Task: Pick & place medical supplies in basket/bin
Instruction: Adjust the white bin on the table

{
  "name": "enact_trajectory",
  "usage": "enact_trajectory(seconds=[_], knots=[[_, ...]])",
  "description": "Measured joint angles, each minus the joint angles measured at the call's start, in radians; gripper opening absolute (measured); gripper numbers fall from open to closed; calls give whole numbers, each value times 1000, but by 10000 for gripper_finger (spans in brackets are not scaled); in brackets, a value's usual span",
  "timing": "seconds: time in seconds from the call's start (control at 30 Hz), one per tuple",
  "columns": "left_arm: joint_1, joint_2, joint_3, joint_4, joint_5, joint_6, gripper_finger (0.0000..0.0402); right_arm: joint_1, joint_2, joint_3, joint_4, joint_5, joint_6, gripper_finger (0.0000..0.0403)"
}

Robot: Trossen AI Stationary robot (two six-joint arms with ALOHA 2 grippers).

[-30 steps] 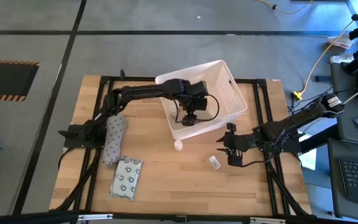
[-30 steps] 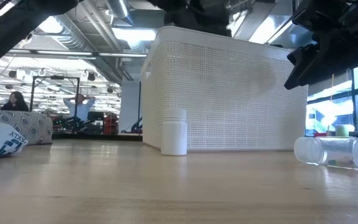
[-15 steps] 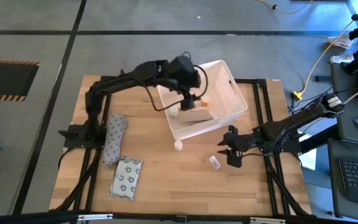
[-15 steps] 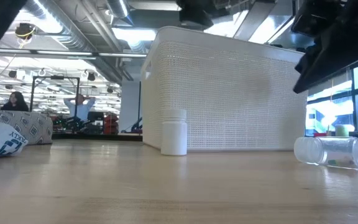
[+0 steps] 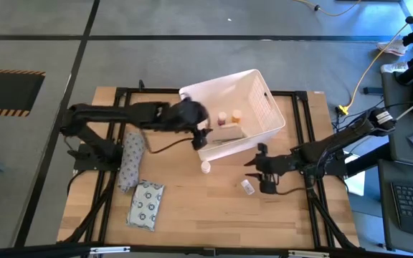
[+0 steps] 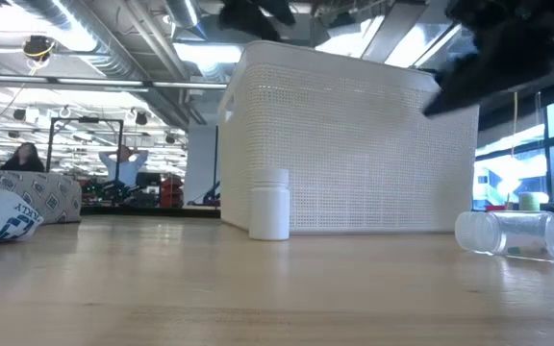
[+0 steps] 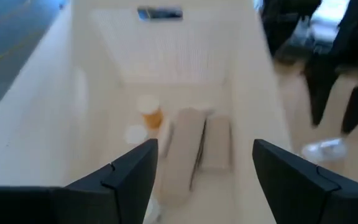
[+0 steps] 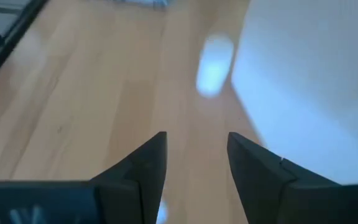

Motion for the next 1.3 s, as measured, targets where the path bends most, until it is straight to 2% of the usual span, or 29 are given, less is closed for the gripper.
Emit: enact_trajectory(seconds=[0.07, 0.23, 0.47, 0.57, 0.7, 1.0, 1.3], knots=[[-40, -52, -67, 76, -36, -25, 255, -13, 32, 0, 93, 1, -90, 171], [-129, -117, -205, 234, -44, -30, 254, -59, 139, 0, 281, 3, -208, 171], [-170, -123, -284, 297, -99, -29, 254, -139, 329, 4, 540, 12, -216, 171], [-174, -123, -287, 295, -102, -28, 254, -162, 398, 25, 596, 68, -213, 171], [-174, -123, -287, 289, -101, -17, 255, -193, 473, 81, 624, 128, -210, 171], [-174, -123, -287, 248, -100, -7, 255, -268, 619, 239, 624, 142, -239, 171], [-174, -130, -286, 233, -99, 2, 255, -266, 643, 305, 580, 147, -287, 171]])
